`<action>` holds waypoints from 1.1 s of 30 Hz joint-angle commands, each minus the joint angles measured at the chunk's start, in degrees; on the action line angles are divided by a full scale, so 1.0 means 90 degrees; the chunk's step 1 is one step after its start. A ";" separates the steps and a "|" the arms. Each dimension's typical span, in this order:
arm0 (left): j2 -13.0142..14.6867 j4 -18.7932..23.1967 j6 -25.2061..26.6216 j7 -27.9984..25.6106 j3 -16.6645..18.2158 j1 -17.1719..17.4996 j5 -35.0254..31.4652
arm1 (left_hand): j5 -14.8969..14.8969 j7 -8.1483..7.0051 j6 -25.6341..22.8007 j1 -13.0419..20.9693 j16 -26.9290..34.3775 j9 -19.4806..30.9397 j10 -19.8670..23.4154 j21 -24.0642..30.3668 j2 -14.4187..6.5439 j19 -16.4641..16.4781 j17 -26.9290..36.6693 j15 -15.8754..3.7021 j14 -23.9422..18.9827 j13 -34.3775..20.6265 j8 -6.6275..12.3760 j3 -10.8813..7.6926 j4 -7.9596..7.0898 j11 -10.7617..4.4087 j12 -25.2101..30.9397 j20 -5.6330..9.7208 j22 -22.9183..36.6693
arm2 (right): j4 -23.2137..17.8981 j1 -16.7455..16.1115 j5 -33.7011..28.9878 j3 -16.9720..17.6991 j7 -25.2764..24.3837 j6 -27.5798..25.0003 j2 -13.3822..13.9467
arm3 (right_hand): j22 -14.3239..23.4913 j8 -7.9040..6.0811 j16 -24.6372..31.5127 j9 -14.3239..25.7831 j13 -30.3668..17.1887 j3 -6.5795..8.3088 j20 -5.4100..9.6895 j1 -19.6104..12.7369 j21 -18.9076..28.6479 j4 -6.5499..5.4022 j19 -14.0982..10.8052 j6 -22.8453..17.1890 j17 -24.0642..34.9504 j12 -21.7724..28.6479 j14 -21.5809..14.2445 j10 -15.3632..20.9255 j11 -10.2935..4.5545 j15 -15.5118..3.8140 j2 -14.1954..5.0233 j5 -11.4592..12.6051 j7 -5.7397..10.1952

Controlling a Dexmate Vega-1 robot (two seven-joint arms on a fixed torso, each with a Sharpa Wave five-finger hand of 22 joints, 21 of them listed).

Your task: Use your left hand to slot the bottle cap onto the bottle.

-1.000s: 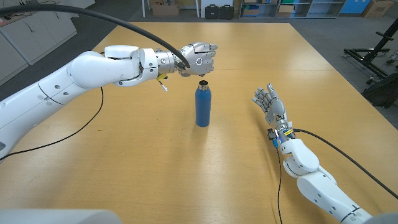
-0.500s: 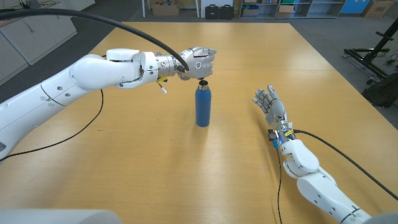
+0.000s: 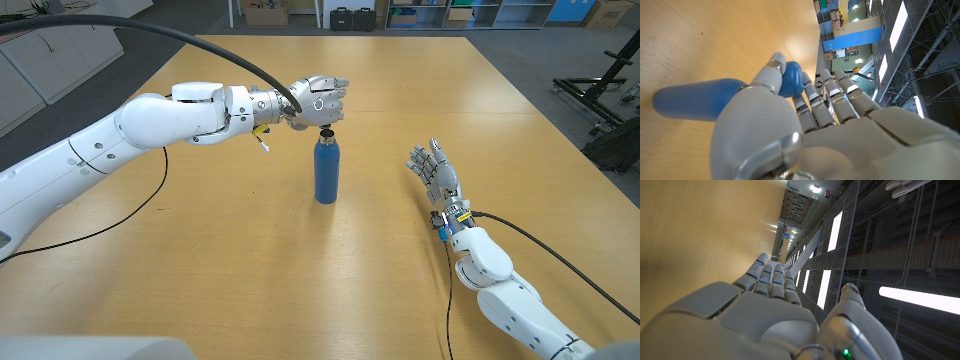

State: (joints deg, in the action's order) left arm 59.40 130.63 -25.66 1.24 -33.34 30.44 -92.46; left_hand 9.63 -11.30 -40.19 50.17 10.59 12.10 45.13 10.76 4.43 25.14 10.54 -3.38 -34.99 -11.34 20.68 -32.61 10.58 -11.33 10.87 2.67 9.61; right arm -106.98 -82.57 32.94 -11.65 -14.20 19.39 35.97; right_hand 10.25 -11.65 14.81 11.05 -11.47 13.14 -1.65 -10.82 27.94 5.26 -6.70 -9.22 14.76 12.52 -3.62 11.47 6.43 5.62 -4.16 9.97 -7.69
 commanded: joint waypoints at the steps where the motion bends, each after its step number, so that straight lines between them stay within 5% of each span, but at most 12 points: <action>1: 0.0135 -0.0072 0.0444 -0.0597 0.0119 0.0235 -0.0146 | 0.0058 -0.0086 -0.0173 -0.0008 0.0026 0.0025 0.0214 0.0014 -0.0114 0.0000 0.0023 -0.1067 -0.0008 -0.0007 0.0060 -0.0155 -0.0101 -0.0159 0.0035 0.0497 0.0021 | -0.0021 -0.0068 -0.0031 0.0019 -0.0010 0.0039 0.0000 | 0.0034 0.0011 0.0001 0.0025 -0.0010 -0.0020 0.0013 -0.0008 -0.0002 0.0016 -0.0059 -0.0048 0.0023 0.0023 -0.0027 0.0032 -0.0008 0.0031 -0.0056 0.0040 -0.0012; 33: 0.0652 0.0018 0.0821 -0.1315 0.0566 0.0876 0.0194 | 0.0067 -0.0077 -0.0223 0.0011 0.0055 0.0036 0.0262 0.0032 -0.0185 0.0067 0.0032 -0.1088 -0.0087 -0.0013 0.0110 -0.0195 -0.0106 -0.0141 0.0059 0.0514 0.0020 | 0.0026 0.0003 -0.0063 0.0046 -0.0013 0.0103 -0.0053 | 0.0036 0.0008 -0.0003 0.0025 -0.0010 -0.0029 0.0016 -0.0010 -0.0044 0.0020 -0.0075 -0.0060 0.0024 0.0025 -0.0030 0.0044 -0.0008 0.0027 -0.0063 0.0040 -0.0010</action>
State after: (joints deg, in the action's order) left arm 64.35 131.01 -19.18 -9.40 -29.24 36.69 -91.24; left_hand 9.98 -11.37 -40.26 50.19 10.83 12.09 45.29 10.76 4.41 25.14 10.53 -3.38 -35.42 -11.34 21.23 -32.87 10.83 -11.19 11.09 2.67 9.62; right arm -106.83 -82.92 32.38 -11.42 -14.33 20.57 35.41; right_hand 10.25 -11.65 14.81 11.05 -11.47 12.89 -1.65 -10.82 27.94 5.51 -6.69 -9.21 14.75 12.52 -3.62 11.47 6.43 5.63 -4.16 9.97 -7.68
